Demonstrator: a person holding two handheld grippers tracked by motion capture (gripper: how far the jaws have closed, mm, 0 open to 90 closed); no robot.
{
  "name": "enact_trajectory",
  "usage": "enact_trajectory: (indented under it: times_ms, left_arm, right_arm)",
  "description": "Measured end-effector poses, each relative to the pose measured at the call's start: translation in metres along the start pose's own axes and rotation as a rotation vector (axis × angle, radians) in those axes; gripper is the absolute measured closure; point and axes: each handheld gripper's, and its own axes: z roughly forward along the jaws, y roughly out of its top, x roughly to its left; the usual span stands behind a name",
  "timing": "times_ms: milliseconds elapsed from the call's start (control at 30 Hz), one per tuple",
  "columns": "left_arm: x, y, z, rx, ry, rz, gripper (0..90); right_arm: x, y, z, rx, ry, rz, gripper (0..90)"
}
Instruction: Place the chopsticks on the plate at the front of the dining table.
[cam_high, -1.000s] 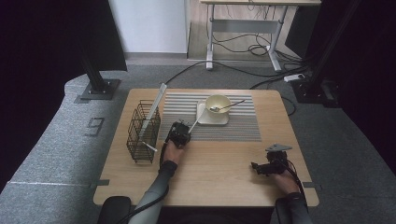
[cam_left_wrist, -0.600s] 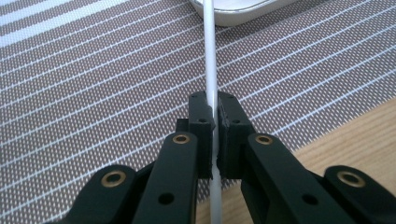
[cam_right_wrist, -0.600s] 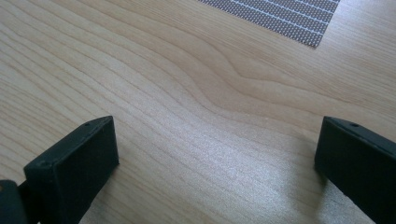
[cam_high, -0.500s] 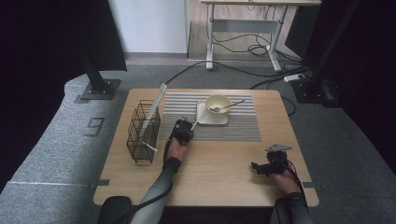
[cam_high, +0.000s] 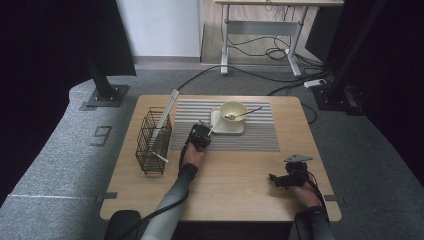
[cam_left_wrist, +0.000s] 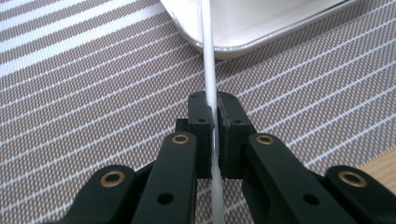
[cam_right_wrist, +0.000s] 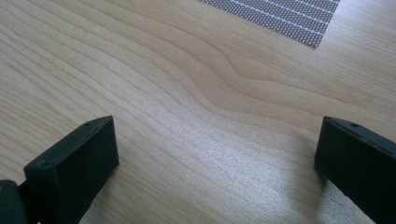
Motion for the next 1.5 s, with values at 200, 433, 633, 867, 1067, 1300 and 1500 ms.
enact_trajectory:
  times_ms: [200,433,633,867,1067,1300,1500]
  left_arm:
    - [0.003,0.003,0.002,0.003,-0.002,-0.004,84.7]
    - [0.001,0.002,0.002,0.006,-0.006,0.002,84.5]
    - [-0.003,-0.001,0.004,-0.003,-0.002,-0.004,83.7]
    - [-0.002,0.001,0.006,-0.007,-0.008,-0.015,83.8]
    - [-0.006,0.007,0.009,-0.009,-0.016,-0.005,82.2]
    - [-0.009,0.010,0.012,-0.013,-0.033,0.013,73.8]
    - [-0.005,0.010,-0.011,-0.059,-0.069,0.034,61.7]
  right_arm:
    - [0.000,0.000,0.000,0.000,0.000,0.000,0.0]
    - [0.000,0.000,0.000,0.000,0.000,0.000,0.0]
    - [0.000,0.000,0.000,0.000,0.000,0.000,0.0]
    - [0.000,0.000,0.000,0.000,0.000,0.000,0.0]
    - [0.000,0.000,0.000,0.000,0.000,0.000,0.0]
    - [0.000,0.000,0.000,0.000,0.000,0.000,0.0]
    - [0.000,0.000,0.000,0.000,0.000,0.000,0.0]
